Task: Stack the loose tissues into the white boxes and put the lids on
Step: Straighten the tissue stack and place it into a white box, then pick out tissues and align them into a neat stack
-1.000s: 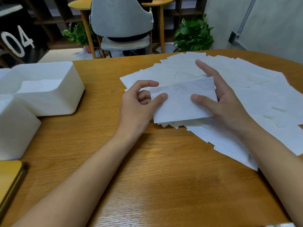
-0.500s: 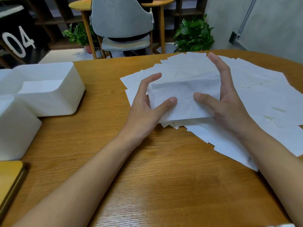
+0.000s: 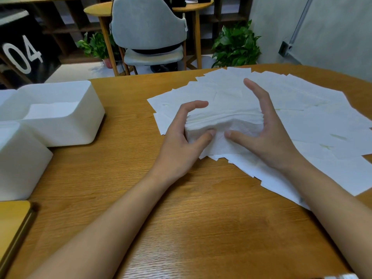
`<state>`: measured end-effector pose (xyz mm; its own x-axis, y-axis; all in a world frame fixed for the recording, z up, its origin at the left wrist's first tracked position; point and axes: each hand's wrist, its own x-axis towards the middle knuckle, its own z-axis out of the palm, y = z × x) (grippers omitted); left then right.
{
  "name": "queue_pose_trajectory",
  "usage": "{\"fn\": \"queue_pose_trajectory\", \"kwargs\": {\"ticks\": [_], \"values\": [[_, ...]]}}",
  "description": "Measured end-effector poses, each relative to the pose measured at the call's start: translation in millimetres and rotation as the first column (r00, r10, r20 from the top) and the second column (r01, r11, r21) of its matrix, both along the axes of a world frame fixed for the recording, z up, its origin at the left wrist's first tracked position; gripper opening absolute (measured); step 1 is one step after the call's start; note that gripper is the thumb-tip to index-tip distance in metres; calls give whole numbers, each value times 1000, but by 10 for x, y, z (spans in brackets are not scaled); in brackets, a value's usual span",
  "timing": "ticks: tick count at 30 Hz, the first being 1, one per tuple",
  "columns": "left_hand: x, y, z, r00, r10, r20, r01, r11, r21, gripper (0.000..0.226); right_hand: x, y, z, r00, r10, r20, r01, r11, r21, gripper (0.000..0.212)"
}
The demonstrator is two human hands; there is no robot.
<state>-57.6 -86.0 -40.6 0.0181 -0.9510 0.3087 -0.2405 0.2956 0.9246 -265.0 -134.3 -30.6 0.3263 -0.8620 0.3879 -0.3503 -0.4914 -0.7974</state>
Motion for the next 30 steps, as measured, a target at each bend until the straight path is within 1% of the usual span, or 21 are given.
{"fn": "queue_pose_trajectory", "kwargs": {"ticks": [3,5,7,8,11,13,16,17,19,21,23,25,28,30], "values": [[55,12,79,997,14,-79,-12,1000,18,37,24,55,54,999,-12,45,11,1000,22,92],[109,60,171,992,34,-125,-28,998,53,37,43,124,127,990,50,133,-62,994,92,91],[185,120,273,989,81,-122,-69,993,98,38,52,200,210,974,121,194,-155,973,173,84],[242,138,314,989,96,-112,-83,990,112,38,69,221,250,972,144,185,-180,965,193,76],[461,202,454,993,76,-87,-66,991,118,37,215,279,358,983,161,89,-175,967,183,37],[634,281,560,998,46,-41,-40,990,132,39,375,326,408,990,127,56,-135,978,159,27],[978,433,724,998,-31,58,22,988,156,49,669,375,528,989,114,92,-129,976,174,25],[1115,484,780,993,-57,102,39,986,165,49,779,376,569,989,111,98,-128,976,178,26],[1403,576,868,982,-63,180,32,985,171,43,1022,376,634,991,112,70,-122,978,171,27],[1684,651,928,975,8,223,-41,989,144,31,1293,374,687,990,129,54,-136,977,165,31],[1933,713,975,970,94,225,-126,983,134,25,1568,352,730,987,152,48,-159,971,177,37],[2174,738,1025,958,155,242,-192,972,138,27,1848,304,774,986,166,32,-169,967,190,42],[2564,704,1092,927,236,293,-288,946,149,37,2252,216,840,983,185,13,-183,963,197,47],[2817,650,1121,910,291,296,-345,926,150,41,2509,143,869,981,195,3,-191,957,217,50]]}}
